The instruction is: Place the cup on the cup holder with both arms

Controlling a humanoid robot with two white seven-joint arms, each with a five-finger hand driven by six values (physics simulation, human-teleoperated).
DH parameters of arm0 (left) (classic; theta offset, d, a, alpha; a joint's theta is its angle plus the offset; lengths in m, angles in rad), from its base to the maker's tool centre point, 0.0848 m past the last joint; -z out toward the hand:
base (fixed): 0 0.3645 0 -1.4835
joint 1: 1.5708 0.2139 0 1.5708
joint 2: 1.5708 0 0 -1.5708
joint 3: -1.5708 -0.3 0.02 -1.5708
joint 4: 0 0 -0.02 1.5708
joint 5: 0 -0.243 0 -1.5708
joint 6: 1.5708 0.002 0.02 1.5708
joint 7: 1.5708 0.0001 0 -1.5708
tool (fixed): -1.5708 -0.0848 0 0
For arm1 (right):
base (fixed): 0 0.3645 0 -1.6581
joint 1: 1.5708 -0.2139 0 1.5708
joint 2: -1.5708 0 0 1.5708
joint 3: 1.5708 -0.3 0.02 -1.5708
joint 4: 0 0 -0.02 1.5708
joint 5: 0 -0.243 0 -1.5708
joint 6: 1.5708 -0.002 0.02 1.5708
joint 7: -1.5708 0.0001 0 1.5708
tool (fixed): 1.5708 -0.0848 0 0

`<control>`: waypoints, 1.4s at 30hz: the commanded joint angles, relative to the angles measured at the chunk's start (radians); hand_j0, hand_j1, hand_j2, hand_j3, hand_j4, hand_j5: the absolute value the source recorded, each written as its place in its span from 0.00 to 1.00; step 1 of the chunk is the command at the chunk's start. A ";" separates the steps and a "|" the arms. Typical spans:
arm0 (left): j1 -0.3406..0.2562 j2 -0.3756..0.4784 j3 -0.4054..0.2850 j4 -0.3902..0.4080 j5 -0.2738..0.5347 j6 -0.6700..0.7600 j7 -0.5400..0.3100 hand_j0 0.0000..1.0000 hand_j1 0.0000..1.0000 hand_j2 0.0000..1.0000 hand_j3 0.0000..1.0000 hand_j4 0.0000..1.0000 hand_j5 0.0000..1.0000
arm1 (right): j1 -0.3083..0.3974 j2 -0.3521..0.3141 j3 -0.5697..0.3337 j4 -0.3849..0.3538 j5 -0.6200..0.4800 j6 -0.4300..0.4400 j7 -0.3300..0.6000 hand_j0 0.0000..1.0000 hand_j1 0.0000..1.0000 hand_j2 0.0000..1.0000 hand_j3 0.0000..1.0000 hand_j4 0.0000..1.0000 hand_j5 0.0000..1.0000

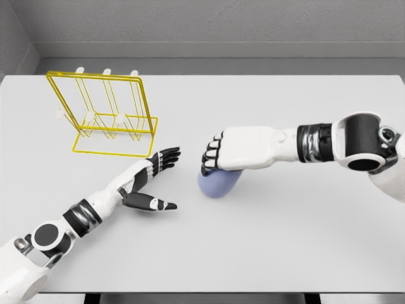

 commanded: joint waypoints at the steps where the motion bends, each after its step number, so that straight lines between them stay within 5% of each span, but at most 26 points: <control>1: 0.002 0.001 0.006 -0.001 0.003 0.000 0.000 1.00 1.00 1.00 1.00 1.00 1.00 | 0.000 0.023 0.012 0.001 0.002 0.003 -0.001 0.53 0.53 0.53 0.53 0.53 0.53; 3: 0.005 0.001 0.015 -0.001 0.003 0.000 0.000 1.00 1.00 1.00 1.00 1.00 1.00 | 0.000 0.026 0.012 0.001 0.005 0.003 -0.001 0.55 0.55 0.55 0.55 0.55 0.55; 4: 0.005 0.001 0.015 -0.001 0.003 0.000 0.000 1.00 1.00 1.00 1.00 1.00 1.00 | 0.000 0.027 0.012 0.001 0.005 0.003 -0.001 0.68 0.68 0.68 0.68 0.68 0.68; 5: 0.005 0.001 0.015 -0.001 0.003 0.000 0.000 1.00 1.00 1.00 1.00 1.00 1.00 | 0.000 0.030 0.012 0.001 0.014 0.003 -0.001 0.95 0.95 0.95 0.95 0.95 0.95; 6: 0.005 0.001 0.015 -0.001 0.003 0.000 0.000 1.00 1.00 1.00 1.00 1.00 1.00 | 0.002 0.038 0.012 0.001 0.023 0.003 -0.001 0.99 0.99 0.99 0.99 0.99 0.99; 18: 0.005 0.001 0.015 -0.001 0.003 0.000 0.000 1.00 1.00 1.00 1.00 1.00 1.00 | 0.002 0.027 -0.057 0.001 0.007 0.003 -0.001 1.00 1.00 1.00 1.00 1.00 1.00; 21: 0.005 0.001 0.015 -0.001 0.003 0.000 0.000 1.00 1.00 1.00 1.00 1.00 1.00 | 0.020 -0.008 -0.169 -0.001 -0.056 0.003 -0.001 1.00 1.00 1.00 1.00 1.00 1.00; 24: 0.005 -0.001 0.015 -0.001 0.003 0.000 0.000 1.00 1.00 1.00 1.00 1.00 1.00 | 0.155 -0.106 -0.408 0.001 -0.234 0.003 -0.001 1.00 1.00 1.00 1.00 1.00 1.00; 29: 0.000 -0.013 0.014 -0.007 0.005 0.003 0.000 1.00 1.00 1.00 1.00 1.00 1.00 | 0.396 -0.103 -0.721 0.002 -0.381 0.003 -0.001 1.00 1.00 1.00 1.00 1.00 1.00; 32: -0.006 -0.024 0.009 -0.007 0.005 0.006 0.001 1.00 1.00 1.00 1.00 1.00 1.00 | 0.448 -0.092 -0.753 0.008 -0.401 0.003 -0.001 1.00 1.00 1.00 1.00 1.00 1.00; 34: -0.011 -0.036 0.008 -0.011 0.005 0.049 0.001 1.00 1.00 1.00 1.00 1.00 1.00 | 0.471 -0.011 -0.784 0.012 -0.395 0.003 -0.001 1.00 1.00 1.00 1.00 1.00 1.00; 42: -0.035 -0.096 0.003 -0.011 -0.003 0.100 0.003 1.00 1.00 1.00 1.00 1.00 1.00 | 0.543 -0.007 -0.821 0.030 -0.391 0.003 -0.001 1.00 1.00 1.00 1.00 1.00 1.00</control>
